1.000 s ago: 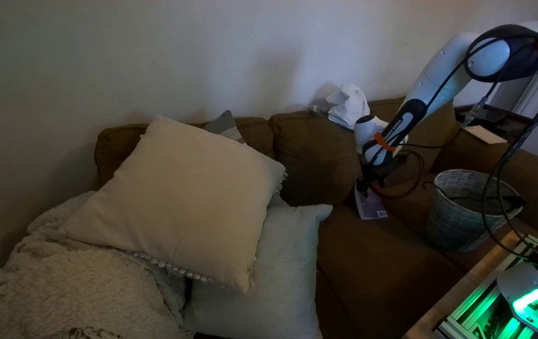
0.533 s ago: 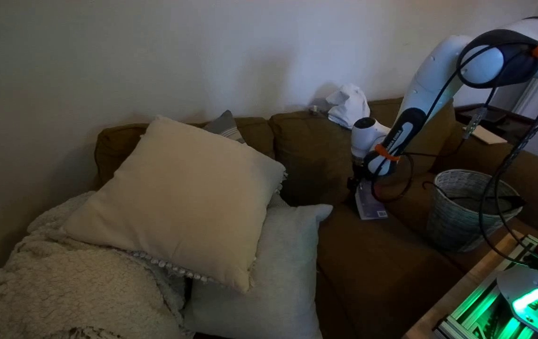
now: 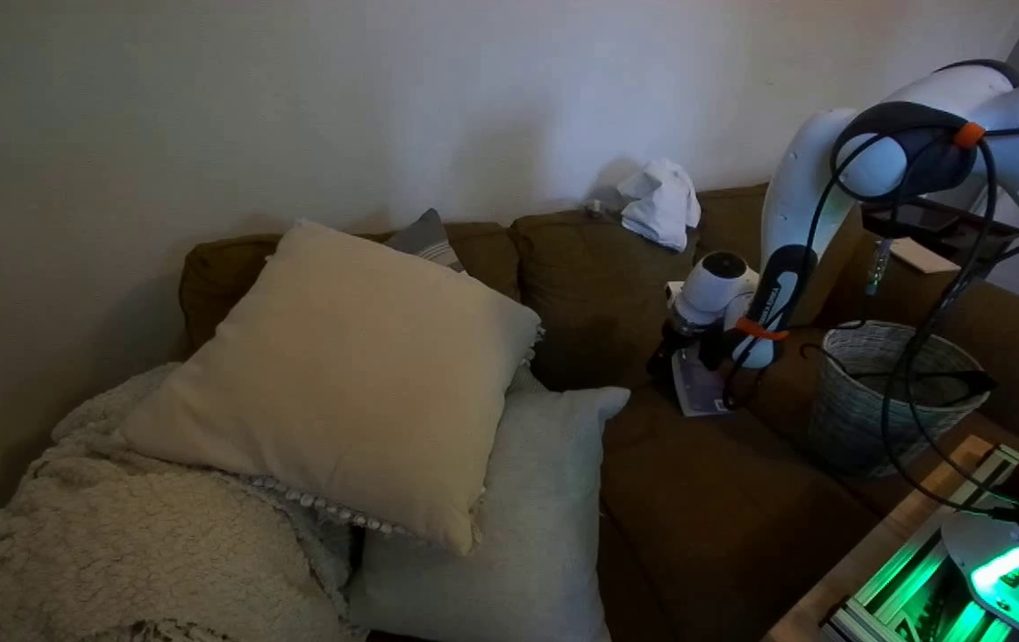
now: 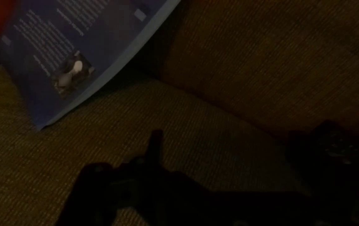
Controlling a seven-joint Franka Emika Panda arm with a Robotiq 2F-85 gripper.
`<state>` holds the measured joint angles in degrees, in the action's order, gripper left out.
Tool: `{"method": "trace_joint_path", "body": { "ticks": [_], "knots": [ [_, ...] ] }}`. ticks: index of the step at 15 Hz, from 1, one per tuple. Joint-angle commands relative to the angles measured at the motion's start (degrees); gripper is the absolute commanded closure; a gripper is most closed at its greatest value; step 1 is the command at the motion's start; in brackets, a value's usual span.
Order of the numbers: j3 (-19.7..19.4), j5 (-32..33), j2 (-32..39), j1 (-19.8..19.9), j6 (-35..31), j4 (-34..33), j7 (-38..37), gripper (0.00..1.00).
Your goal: Put the book in the basket
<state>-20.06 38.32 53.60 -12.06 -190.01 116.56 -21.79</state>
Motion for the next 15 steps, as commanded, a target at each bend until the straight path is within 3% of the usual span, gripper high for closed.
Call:
{"method": "trace_joint_path", "body": {
  "ticks": [1,2,3,6,7,10,15],
  "knots": [
    [0.1,-0.6,0.3,-1.0,0.7,-1.2,-0.6,0.0],
    [-3.9,-4.3,2.4,-5.7,1.8,-3.6,-3.8,0.0],
    [-2.0,-5.1,3.3,-3.8,2.4,-5.0,-3.9,0.0],
    [-2.4,-10.4,7.4,-4.5,8.1,-9.4,-7.2,0.0],
    [-1.3,-19.4,9.1,-4.4,10.0,-10.2,-0.8,0.0],
    [-0.4,-28.1,14.4,-3.1,15.1,-14.6,1.5,0.0],
    [-10.6,-36.5,25.9,-8.9,7.4,-21.1,-0.2,0.0]
  ]
}}
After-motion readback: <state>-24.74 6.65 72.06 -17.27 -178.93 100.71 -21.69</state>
